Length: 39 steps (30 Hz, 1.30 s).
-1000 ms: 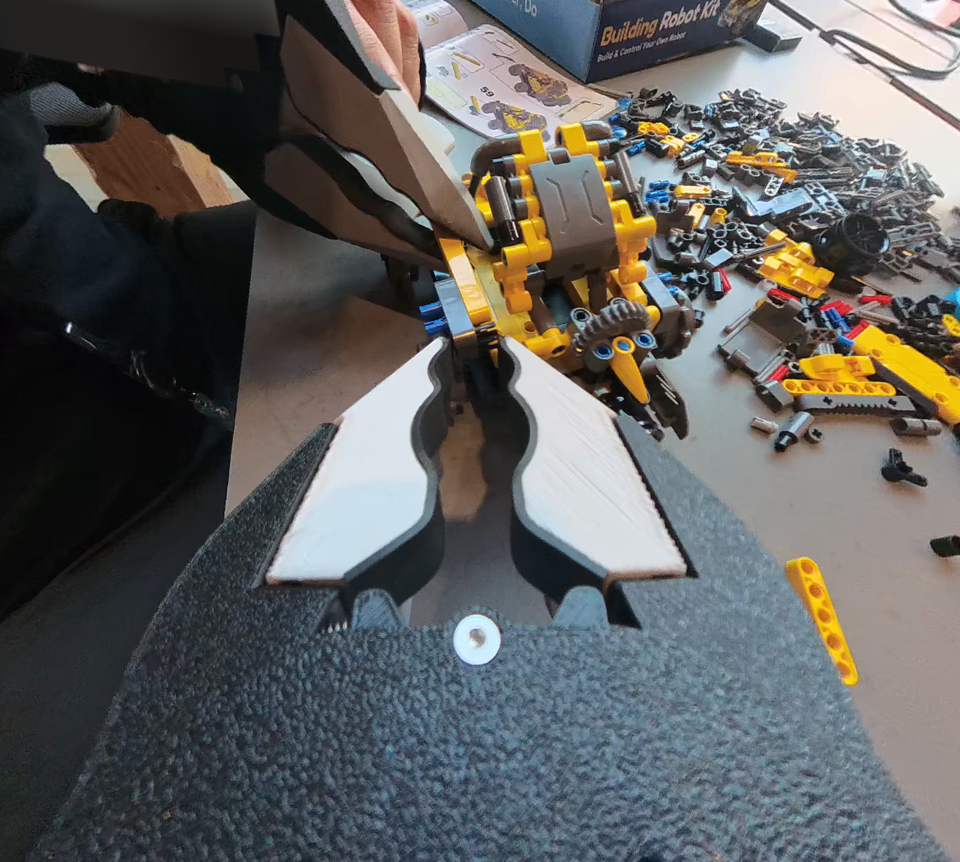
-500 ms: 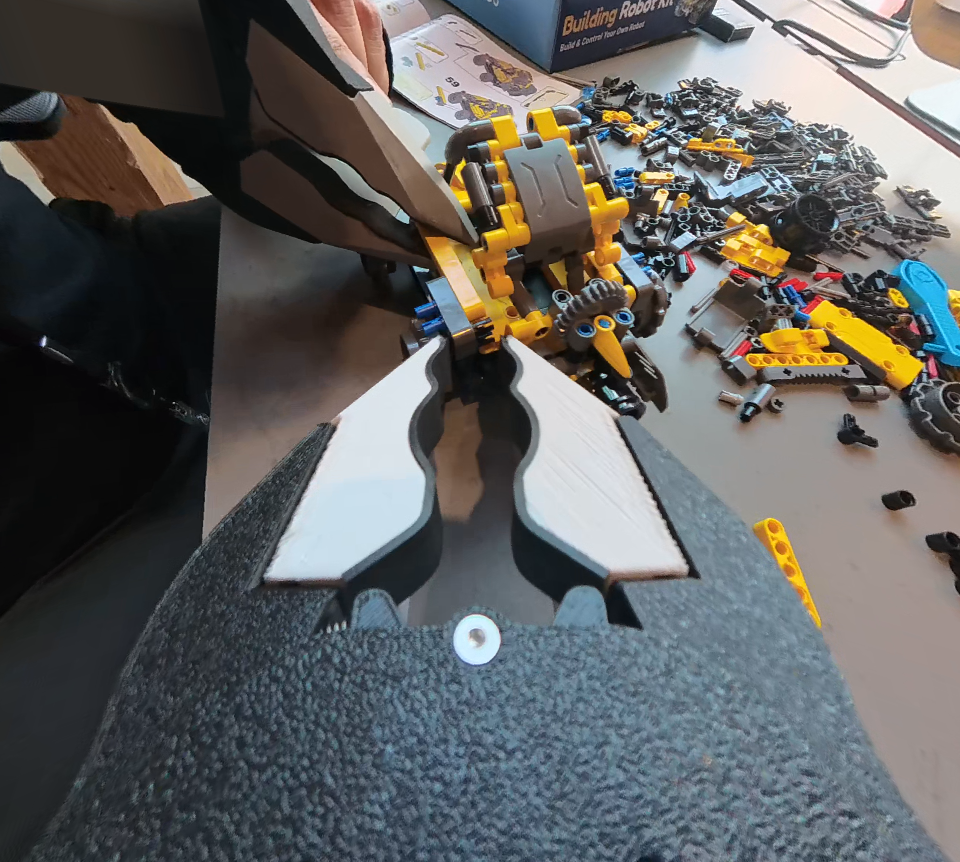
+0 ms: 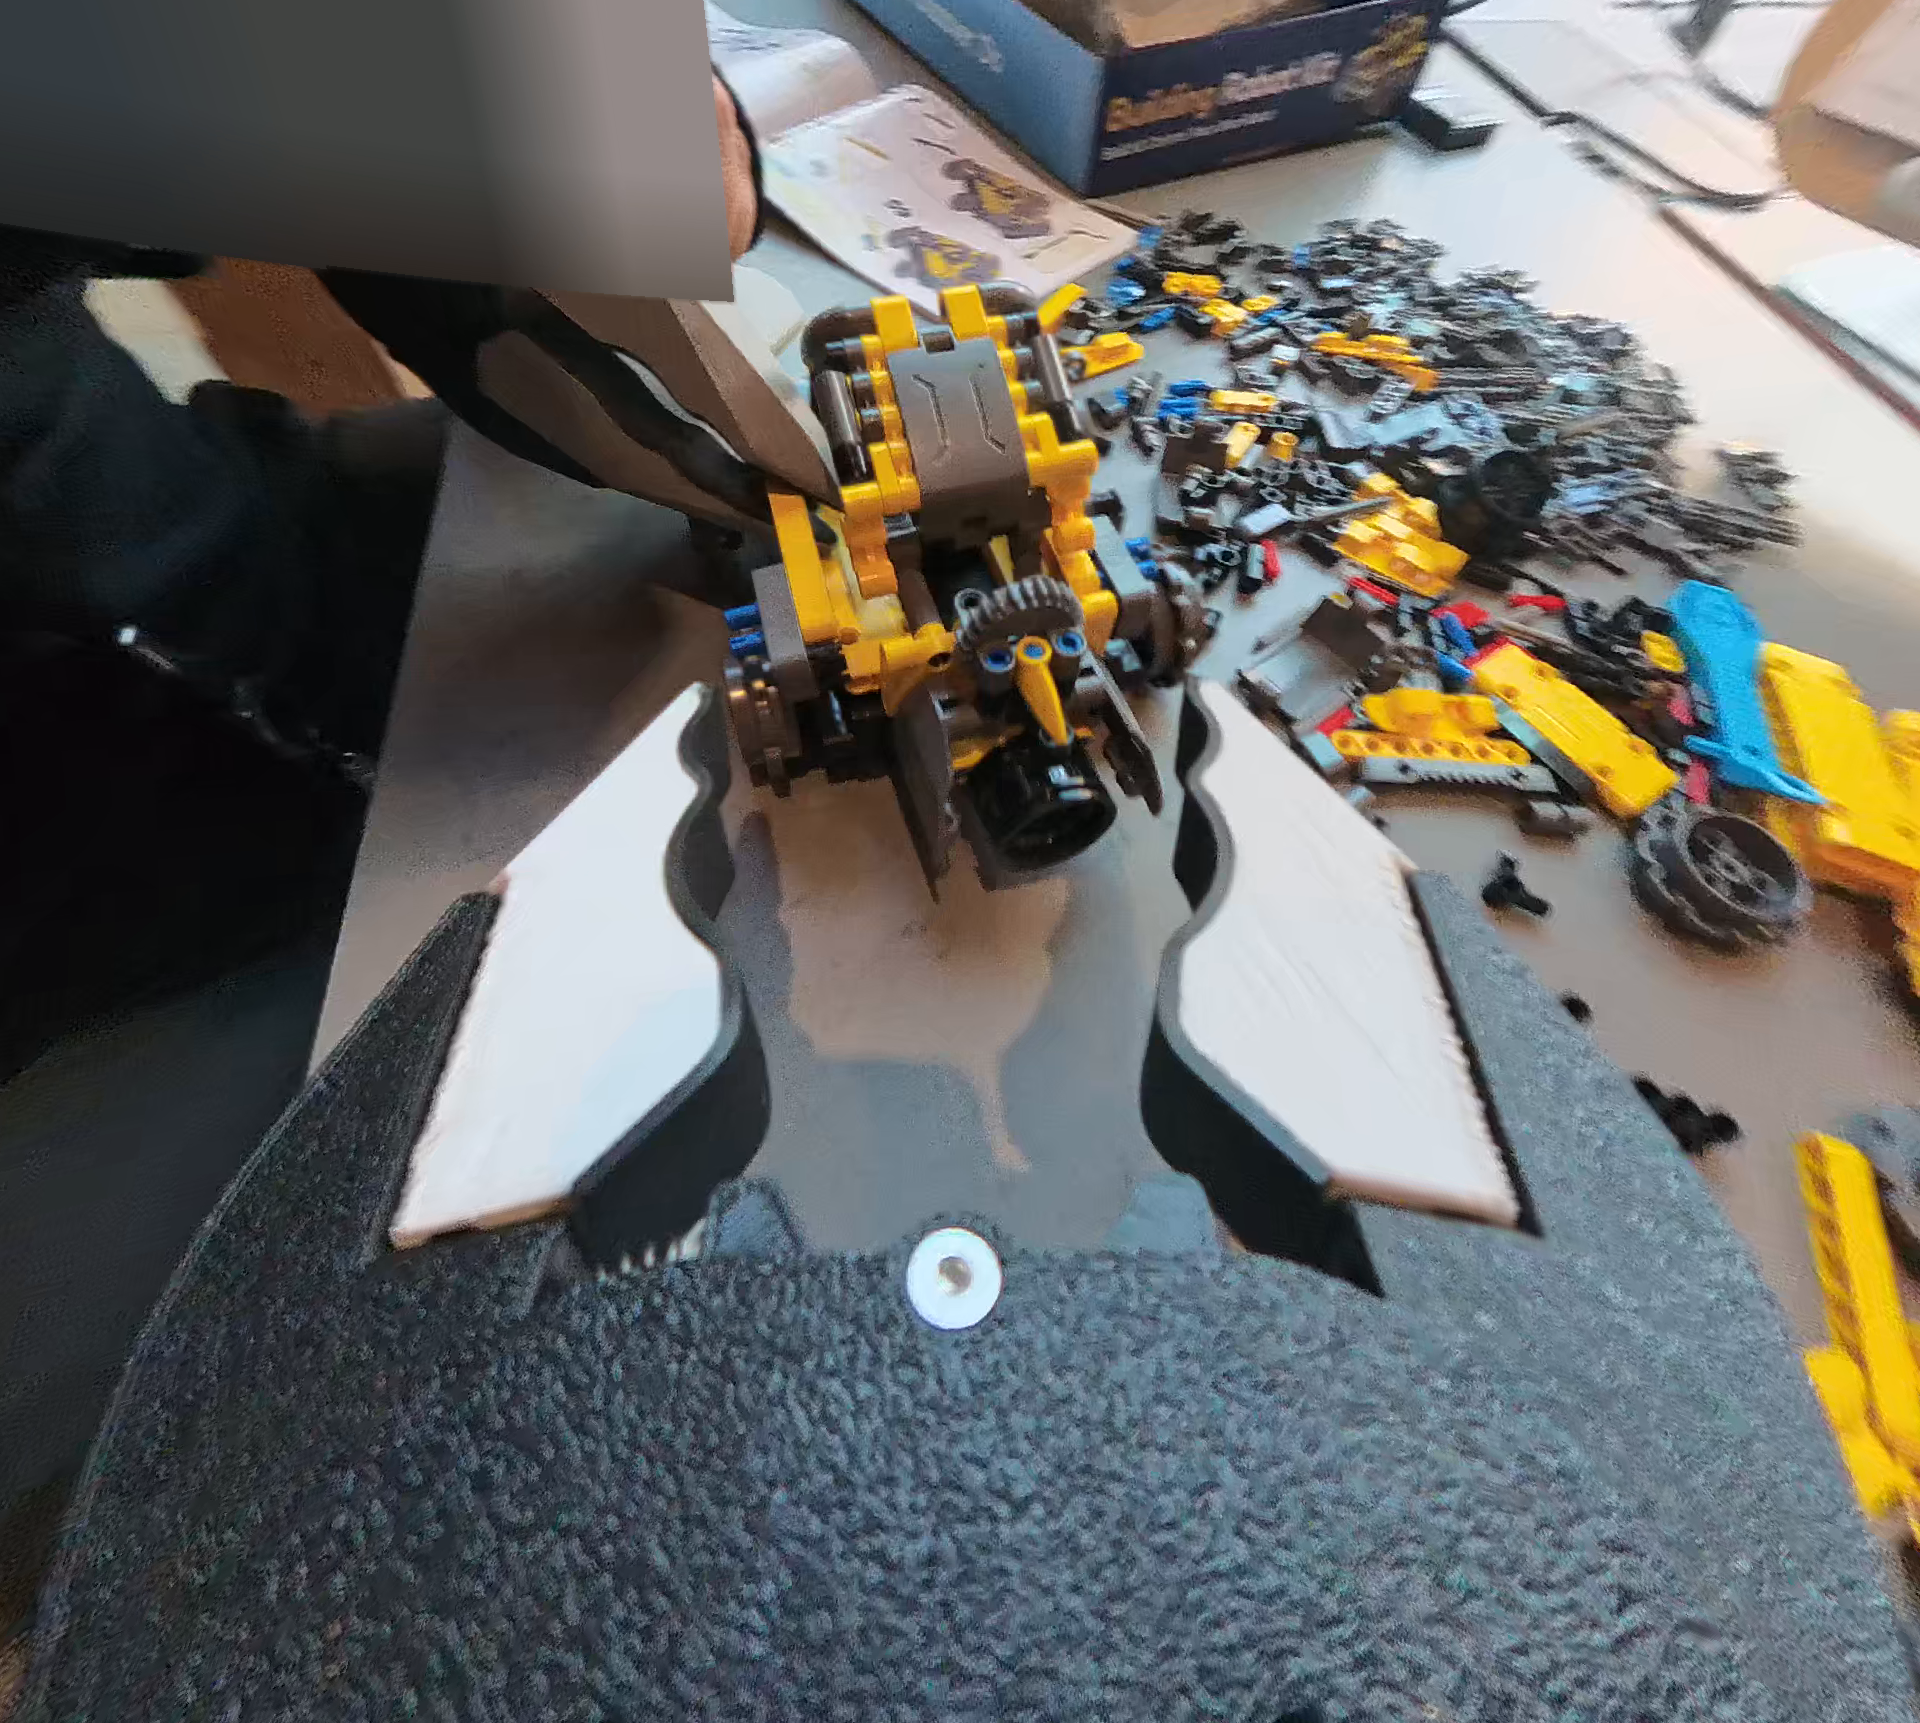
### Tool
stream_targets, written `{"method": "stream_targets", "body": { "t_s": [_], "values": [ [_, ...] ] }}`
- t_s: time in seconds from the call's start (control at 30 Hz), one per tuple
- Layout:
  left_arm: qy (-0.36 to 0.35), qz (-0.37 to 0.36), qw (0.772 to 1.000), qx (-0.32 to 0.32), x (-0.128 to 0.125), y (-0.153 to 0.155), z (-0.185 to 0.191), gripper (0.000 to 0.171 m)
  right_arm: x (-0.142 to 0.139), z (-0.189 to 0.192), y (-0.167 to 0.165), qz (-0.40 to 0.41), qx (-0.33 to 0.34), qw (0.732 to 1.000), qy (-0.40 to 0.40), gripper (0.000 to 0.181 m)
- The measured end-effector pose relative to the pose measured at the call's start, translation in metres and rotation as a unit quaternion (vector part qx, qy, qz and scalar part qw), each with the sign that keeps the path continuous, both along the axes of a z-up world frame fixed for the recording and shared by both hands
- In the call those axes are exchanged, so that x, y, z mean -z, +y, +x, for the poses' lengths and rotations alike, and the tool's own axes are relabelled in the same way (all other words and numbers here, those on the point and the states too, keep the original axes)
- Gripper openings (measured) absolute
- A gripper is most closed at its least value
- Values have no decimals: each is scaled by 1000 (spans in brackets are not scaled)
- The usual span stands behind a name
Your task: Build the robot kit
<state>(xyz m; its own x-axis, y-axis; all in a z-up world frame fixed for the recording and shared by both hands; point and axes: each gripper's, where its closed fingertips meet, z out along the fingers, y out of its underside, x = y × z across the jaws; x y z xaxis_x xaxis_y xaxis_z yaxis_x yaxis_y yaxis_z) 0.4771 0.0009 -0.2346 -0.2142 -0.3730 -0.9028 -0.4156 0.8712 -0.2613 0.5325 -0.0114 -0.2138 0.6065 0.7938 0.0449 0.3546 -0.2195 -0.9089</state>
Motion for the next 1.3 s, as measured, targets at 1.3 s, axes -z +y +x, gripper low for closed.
{"method": "stream_targets", "body": {
  "t_s": [1.3],
  "values": [
    [-23, 21, 999, 19, -1, 11, -13, 7, 24, -38, 27, -56, -61, 996, 21, 86]
  ]
}}
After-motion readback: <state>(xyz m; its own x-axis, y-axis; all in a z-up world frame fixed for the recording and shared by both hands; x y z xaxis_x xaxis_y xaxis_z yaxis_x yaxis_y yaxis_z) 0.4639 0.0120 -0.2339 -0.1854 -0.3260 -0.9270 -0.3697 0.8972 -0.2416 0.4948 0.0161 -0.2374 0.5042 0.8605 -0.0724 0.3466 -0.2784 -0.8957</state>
